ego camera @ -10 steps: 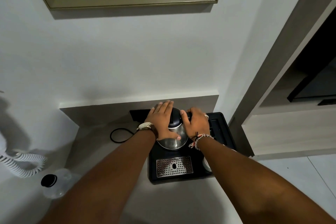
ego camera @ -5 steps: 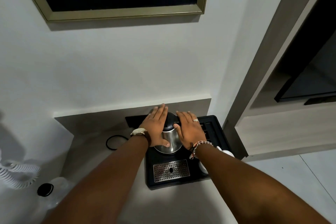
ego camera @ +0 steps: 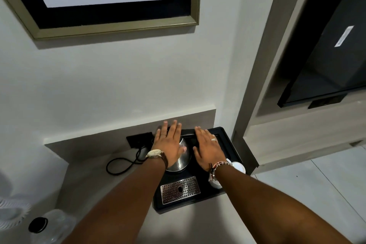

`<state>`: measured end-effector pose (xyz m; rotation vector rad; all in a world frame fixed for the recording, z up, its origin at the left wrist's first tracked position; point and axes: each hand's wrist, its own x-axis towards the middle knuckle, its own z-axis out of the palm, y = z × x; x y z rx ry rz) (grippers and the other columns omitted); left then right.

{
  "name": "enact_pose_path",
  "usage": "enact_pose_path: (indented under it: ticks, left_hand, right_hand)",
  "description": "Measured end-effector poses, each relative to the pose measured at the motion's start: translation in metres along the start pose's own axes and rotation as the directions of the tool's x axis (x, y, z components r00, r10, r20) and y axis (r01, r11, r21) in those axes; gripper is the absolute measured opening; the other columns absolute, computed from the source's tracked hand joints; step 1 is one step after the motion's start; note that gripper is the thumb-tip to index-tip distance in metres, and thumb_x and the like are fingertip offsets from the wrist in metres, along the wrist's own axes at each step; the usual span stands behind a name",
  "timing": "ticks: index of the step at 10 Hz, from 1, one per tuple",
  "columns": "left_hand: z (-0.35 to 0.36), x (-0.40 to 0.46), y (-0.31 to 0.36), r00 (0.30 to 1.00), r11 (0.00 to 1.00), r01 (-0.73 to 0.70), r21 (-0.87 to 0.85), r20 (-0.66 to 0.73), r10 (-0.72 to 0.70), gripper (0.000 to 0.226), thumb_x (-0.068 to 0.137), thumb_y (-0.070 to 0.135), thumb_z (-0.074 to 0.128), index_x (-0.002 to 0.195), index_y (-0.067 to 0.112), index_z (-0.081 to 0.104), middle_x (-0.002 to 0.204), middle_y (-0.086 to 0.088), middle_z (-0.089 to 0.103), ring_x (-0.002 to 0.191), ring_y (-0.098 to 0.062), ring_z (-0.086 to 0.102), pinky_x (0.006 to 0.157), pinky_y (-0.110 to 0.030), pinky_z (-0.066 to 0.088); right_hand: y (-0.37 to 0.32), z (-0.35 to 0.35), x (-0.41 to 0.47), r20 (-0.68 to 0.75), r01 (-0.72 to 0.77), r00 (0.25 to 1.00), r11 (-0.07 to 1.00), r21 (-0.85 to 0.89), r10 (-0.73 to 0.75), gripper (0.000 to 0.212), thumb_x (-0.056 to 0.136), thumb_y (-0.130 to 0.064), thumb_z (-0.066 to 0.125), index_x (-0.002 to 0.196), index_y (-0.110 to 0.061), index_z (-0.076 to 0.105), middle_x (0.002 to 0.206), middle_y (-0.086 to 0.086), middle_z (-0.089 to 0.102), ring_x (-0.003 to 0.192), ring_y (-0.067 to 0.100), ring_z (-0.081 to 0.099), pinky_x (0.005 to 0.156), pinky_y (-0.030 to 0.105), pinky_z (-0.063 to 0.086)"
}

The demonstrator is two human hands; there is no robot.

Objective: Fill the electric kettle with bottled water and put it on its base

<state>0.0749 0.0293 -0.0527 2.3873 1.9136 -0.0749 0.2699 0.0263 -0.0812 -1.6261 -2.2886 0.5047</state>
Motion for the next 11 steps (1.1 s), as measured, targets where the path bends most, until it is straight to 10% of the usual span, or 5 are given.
enact_pose_path:
  ticks: [4,7,11]
  left_hand:
    - [-0.001,-0.005,-0.018,0.995,0.996,-0.089,0.003,0.051,0.088,0.126,0.079,0.079,0.059,0.160,0.024,-0.019,0.169,-0.003,-0.023,0.153,-0.034,-0.023,0.125,-0.052,-0.001]
    - [-0.005,-0.005,-0.012,0.995,0.998,-0.065,0.010,0.070,0.065,0.112,0.085,0.046,0.060,0.161,0.022,-0.019,0.169,-0.003,-0.024,0.153,-0.033,-0.024,0.122,-0.046,-0.007]
    - [-0.077,-0.032,-0.044,0.997,0.997,0.077,-0.009,-0.006,-0.077,0.087,0.100,0.061,0.037,0.164,0.015,-0.002,0.172,-0.009,-0.005,0.157,-0.034,-0.005,0.125,-0.048,0.007]
  right_hand:
    - [-0.021,-0.007,-0.009,0.012,-0.106,0.994,0.981,-0.163,0.110,0.095,0.088,-0.021,0.057,0.162,-0.029,-0.002,0.172,0.009,-0.006,0.157,0.038,0.003,0.126,0.056,0.012]
    - [-0.019,-0.009,-0.005,-0.019,-0.105,0.994,0.960,-0.260,0.104,0.083,0.096,-0.016,0.050,0.160,-0.038,0.003,0.170,0.008,-0.021,0.156,0.041,-0.001,0.124,0.061,0.014]
    - [-0.079,-0.059,0.015,0.022,0.054,0.998,0.977,-0.207,-0.051,0.086,0.092,-0.029,0.054,0.162,-0.017,0.006,0.171,0.009,0.010,0.156,0.035,0.011,0.126,0.053,0.013]
